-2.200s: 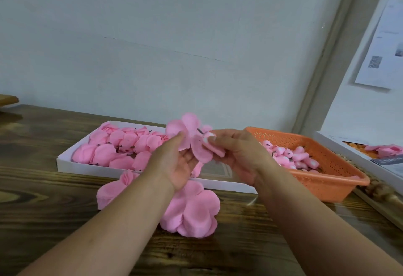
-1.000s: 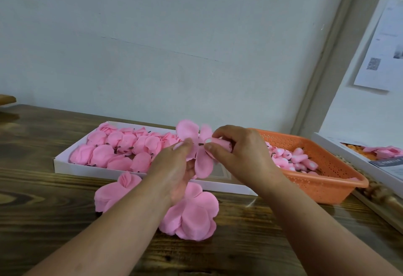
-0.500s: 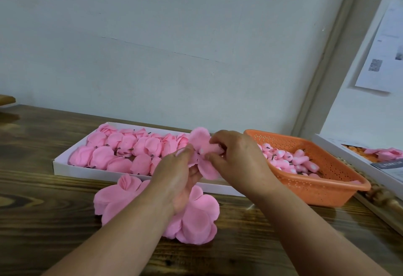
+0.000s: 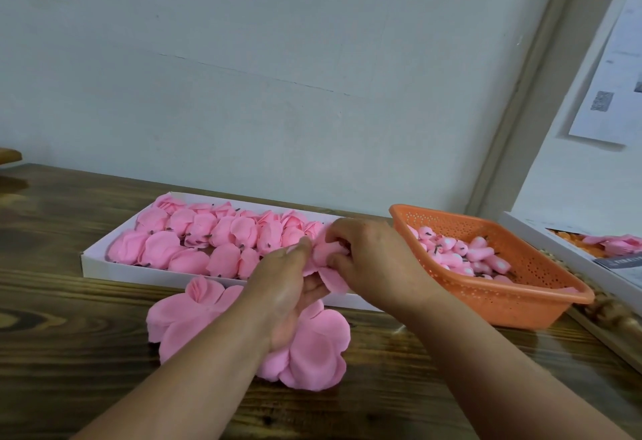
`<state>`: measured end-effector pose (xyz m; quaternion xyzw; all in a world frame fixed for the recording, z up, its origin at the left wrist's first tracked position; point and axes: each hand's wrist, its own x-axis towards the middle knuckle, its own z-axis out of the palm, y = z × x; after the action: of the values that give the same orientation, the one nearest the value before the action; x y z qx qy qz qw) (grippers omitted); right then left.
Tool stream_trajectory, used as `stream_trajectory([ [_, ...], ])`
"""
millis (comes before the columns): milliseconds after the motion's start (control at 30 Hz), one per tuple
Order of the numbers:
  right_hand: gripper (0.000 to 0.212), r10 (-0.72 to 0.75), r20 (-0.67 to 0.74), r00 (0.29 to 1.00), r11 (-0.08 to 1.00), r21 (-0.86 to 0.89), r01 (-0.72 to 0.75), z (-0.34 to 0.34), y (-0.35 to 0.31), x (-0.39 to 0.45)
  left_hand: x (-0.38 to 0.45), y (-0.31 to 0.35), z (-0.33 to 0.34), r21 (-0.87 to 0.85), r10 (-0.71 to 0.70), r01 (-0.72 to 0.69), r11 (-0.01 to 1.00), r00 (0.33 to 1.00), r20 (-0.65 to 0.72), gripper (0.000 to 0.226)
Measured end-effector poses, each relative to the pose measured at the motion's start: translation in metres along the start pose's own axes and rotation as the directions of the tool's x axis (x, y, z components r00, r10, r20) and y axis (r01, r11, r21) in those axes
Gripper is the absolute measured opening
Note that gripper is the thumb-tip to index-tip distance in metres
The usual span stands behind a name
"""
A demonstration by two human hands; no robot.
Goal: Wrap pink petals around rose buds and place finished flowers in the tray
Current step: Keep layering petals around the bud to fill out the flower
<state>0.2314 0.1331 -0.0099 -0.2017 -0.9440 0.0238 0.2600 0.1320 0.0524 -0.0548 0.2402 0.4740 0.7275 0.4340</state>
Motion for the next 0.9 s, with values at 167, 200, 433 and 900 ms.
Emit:
stream_trajectory([
  [167, 0.055, 0.081, 0.072, 0.994, 0.982, 0.168, -0.092, -0.005, 0.014, 0.007, 0.001, 0.003, -0.003, 0.045, -0.087, 0.085, 0.995, 0.995, 0.045, 0.032],
  [200, 0.058, 0.094, 0.095, 0.991, 0.977, 0.18, -0.11, -0.006, 0.018, 0.009, 0.001, 0.003, -0.002, 0.05, -0.094, 0.092, 0.995, 0.994, 0.05, 0.031],
  [433, 0.025, 0.17, 0.094, 0.981, 0.95, 0.249, -0.188, -0.007, 0.036, 0.015, 0.011, 0.013, 0.002, 0.181, -0.095, 0.077, 0.981, 0.991, 0.096, 0.028],
  [900, 0.021, 0.222, 0.007, 0.975, 0.872, 0.446, -0.202, 0.007, 0.028, 0.009, 0.013, -0.002, -0.002, 0.423, 0.108, -0.13, 0.897, 0.991, 0.074, 0.019],
])
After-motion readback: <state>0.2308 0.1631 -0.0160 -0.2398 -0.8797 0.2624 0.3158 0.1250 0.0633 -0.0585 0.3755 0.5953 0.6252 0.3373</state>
